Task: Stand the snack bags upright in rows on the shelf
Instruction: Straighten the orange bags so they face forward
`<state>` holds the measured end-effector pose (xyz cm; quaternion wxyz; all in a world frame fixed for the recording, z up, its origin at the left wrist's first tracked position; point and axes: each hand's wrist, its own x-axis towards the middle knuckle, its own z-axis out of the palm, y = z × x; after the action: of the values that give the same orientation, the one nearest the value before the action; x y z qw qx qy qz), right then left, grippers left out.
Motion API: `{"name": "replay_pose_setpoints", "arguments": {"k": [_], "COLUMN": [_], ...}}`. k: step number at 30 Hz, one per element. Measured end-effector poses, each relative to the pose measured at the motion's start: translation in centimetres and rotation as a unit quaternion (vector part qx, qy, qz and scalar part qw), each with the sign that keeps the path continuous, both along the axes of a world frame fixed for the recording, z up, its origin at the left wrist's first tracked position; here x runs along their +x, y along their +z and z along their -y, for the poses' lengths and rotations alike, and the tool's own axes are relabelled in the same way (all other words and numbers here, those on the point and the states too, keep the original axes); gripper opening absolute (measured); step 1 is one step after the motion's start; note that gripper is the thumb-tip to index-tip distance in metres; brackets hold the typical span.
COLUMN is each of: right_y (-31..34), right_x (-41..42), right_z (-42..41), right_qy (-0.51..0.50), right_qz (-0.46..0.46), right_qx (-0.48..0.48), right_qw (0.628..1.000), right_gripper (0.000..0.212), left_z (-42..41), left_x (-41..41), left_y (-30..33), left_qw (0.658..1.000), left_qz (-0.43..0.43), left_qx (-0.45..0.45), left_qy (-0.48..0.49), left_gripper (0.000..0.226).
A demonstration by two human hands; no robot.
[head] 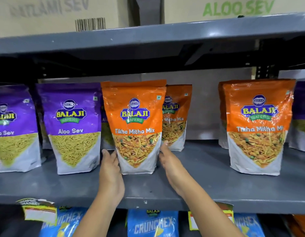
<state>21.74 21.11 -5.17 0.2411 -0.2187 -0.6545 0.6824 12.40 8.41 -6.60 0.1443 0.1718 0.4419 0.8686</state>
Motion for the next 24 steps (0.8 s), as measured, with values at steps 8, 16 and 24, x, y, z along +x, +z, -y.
{"name": "replay_pose_setpoints", "arguments": {"k": [8, 16, 24], "right_y": [1.9, 1.6, 1.3], "right_x": [1.9, 6.7, 8.5], "right_z": [-0.6, -2.2, -3.1], "right_qy": [-0.015, -0.003, 0.001], "right_qz": [-0.059, -0.102, -0.108], "right_qx": [-0.109, -0.113, -0.115], "right_qw": [0.992, 0.988, 0.987], "right_gripper": [0.063, 0.063, 0.061], "left_z": [-1.5, -4.5, -6.2], "left_x": [1.3, 3.9, 5.1], "left_y": [0.2, -0.4, -0.7], "left_qw": [0.993, 0.983, 0.982], "left_qz": [-0.066, -0.09, -0.096], "left_qx": [-0.071, -0.116, -0.131], "left_qy": [-0.07, -0.111, -0.099], "left_gripper": [0.052, 0.046, 0.046]}}
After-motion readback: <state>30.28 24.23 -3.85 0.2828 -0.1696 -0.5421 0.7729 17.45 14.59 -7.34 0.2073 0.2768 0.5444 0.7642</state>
